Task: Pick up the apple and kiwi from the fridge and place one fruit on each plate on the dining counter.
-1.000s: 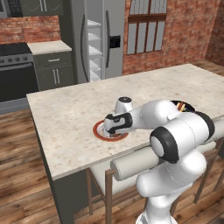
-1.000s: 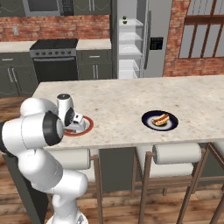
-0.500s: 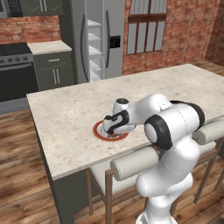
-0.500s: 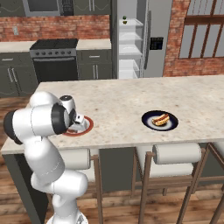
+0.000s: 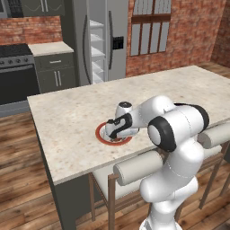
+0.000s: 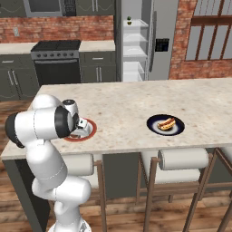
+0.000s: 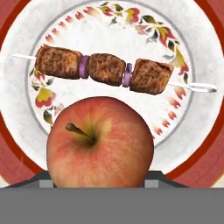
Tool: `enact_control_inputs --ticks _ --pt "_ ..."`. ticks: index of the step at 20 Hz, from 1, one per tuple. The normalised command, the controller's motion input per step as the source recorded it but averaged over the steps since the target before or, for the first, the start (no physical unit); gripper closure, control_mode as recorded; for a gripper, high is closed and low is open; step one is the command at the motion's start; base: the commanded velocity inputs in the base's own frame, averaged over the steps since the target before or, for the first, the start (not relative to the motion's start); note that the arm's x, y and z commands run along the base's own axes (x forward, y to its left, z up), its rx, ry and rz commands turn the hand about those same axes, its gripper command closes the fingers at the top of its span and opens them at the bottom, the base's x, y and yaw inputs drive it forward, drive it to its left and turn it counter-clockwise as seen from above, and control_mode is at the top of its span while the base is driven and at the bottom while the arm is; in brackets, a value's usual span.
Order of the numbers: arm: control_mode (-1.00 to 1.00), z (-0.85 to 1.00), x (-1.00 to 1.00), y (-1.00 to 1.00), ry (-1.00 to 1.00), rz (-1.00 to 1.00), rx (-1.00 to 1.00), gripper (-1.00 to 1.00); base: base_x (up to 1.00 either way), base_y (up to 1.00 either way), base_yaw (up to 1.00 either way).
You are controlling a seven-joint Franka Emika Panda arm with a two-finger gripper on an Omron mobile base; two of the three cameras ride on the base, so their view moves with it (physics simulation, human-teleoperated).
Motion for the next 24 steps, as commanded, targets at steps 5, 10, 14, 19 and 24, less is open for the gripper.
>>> enact_control_inputs --ticks 5,10,14,19,24 --pt "-1.0 0.0 0.0 0.0 0.0 0.0 0.0 -1.0 0.0 0.0 0.0" --pt "-1.0 0.32 -0.22 0.0 -0.05 0.0 0.0 -1.0 0.0 0.0 0.0" --pt "-1.0 0.52 -0.58 -0.01 -0.04 0.0 0.0 -1.0 0.0 0.0 0.0" --pt "-1.0 0.64 -1.0 -0.02 0.0 0.0 0.0 -1.0 0.0 0.0 0.0" --pt "-1.0 0.97 -0.95 -0.04 0.0 0.0 0.0 -1.0 0.0 0.0 0.0"
